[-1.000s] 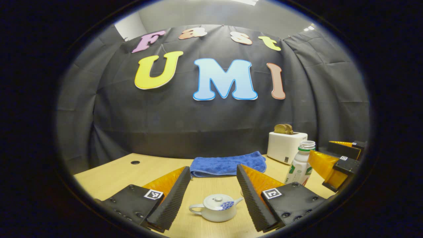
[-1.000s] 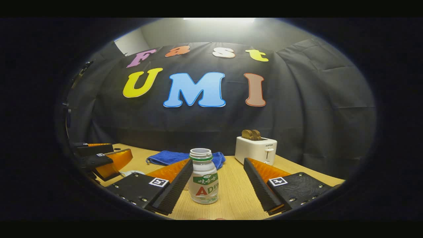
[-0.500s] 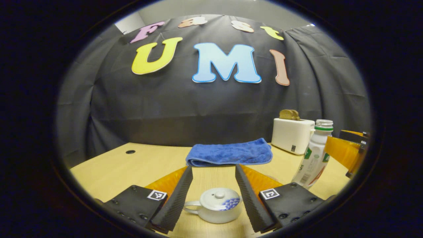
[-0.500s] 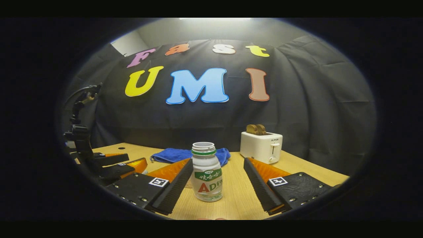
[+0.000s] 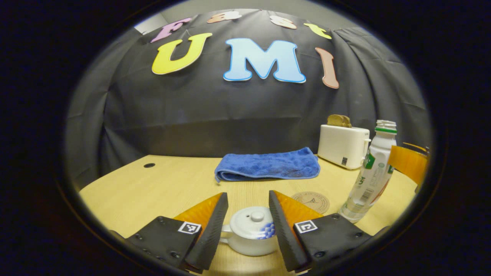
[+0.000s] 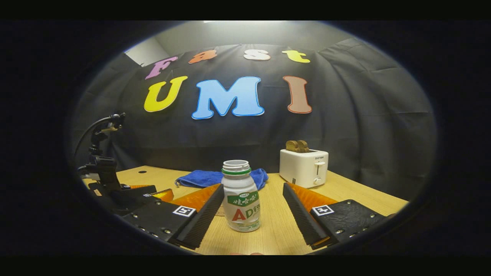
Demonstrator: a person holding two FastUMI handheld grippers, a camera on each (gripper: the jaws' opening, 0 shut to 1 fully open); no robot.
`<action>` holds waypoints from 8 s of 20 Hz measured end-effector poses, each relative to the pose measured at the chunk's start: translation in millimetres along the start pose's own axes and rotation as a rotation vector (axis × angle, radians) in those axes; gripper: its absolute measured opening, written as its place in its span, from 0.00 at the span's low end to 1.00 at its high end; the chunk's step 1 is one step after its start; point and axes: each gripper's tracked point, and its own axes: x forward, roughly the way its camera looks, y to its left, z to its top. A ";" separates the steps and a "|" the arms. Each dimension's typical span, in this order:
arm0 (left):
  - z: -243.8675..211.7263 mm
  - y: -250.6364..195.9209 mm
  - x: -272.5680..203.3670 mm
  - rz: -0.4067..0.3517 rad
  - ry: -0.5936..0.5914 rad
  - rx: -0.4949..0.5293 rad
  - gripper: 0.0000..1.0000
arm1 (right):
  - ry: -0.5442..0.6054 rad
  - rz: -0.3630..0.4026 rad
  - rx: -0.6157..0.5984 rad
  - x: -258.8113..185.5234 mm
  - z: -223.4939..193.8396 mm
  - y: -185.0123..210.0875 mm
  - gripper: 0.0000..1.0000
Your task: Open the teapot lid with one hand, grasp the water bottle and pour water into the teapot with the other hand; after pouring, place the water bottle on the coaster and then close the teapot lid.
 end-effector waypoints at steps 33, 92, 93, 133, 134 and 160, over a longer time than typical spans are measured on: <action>31.0 76.2 -19.0 0.093 -0.113 -0.129 0.19 | 0.105 0.042 -0.034 10.2 -40.5 16.3 0.95; -8.4 150.7 -15.2 0.263 -0.008 -0.165 0.13 | -0.207 -0.015 -1.645 56.1 -9.2 65.4 0.74; -7.5 151.0 -15.5 0.262 -0.008 -0.168 0.13 | -0.211 -0.006 -1.666 56.1 -9.5 65.7 0.74; -13.6 144.6 -10.9 0.240 0.018 -0.176 0.17 | -0.341 0.008 -1.913 62.9 17.4 85.2 0.74; -13.7 144.6 -11.1 0.239 0.018 -0.176 0.13 | -0.341 0.013 -1.919 61.9 17.0 86.0 0.74; -14.6 144.1 -11.4 0.233 0.024 -0.177 0.20 | -0.388 0.069 -2.068 62.9 22.8 103.1 0.74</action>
